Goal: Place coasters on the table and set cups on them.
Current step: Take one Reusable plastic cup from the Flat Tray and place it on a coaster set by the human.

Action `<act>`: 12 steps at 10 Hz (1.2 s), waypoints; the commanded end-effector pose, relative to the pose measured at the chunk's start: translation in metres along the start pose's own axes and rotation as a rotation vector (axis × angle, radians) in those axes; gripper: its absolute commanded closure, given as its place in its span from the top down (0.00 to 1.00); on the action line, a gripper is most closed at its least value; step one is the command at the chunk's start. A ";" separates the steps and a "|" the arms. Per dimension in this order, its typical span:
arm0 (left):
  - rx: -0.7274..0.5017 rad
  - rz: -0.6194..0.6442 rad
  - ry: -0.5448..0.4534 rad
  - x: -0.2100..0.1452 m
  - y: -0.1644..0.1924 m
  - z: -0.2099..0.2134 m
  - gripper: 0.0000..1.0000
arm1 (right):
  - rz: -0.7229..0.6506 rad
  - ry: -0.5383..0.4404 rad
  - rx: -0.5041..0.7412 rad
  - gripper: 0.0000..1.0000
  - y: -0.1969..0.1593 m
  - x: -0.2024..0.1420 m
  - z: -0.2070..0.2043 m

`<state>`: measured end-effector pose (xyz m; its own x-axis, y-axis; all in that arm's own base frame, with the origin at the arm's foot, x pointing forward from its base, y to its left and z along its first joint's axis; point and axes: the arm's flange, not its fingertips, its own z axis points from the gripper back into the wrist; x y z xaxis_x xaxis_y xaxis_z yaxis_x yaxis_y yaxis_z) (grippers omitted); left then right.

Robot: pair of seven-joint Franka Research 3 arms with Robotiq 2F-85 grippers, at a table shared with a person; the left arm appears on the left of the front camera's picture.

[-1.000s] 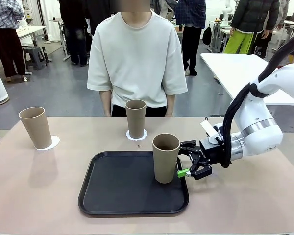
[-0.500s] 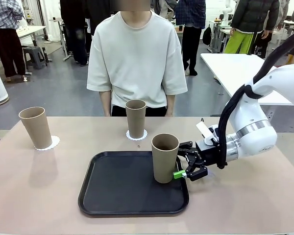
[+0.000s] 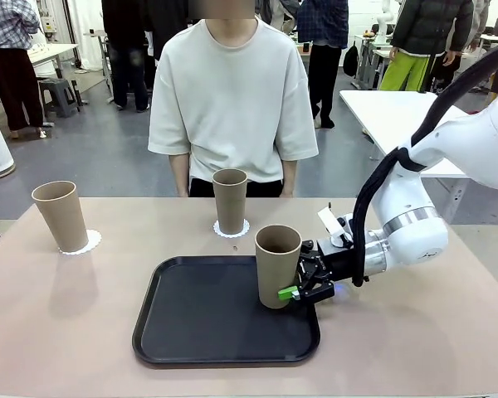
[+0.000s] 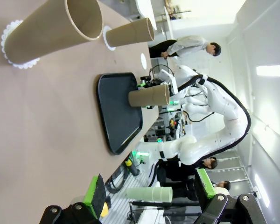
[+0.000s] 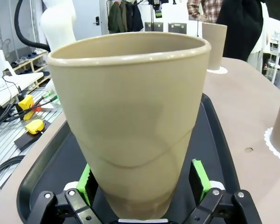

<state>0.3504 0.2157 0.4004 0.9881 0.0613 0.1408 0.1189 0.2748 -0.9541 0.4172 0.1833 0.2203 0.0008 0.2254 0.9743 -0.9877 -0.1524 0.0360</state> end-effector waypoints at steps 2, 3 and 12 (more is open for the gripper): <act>0.001 0.008 -0.016 0.002 -0.002 0.001 1.00 | 0.034 -0.024 0.022 0.83 -0.008 0.000 -0.013; 0.001 0.008 -0.016 0.002 -0.002 0.001 1.00 | 0.030 -0.026 0.036 0.41 -0.006 -0.001 -0.013; 0.001 0.008 -0.016 0.002 -0.002 0.001 1.00 | -0.034 -0.057 -0.089 0.00 0.043 0.145 0.056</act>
<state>0.3505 0.2158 0.4003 0.9882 0.0612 0.1405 0.1186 0.2749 -0.9541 0.4030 0.1641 0.3362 0.0318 0.1781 0.9835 -0.9942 -0.0959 0.0495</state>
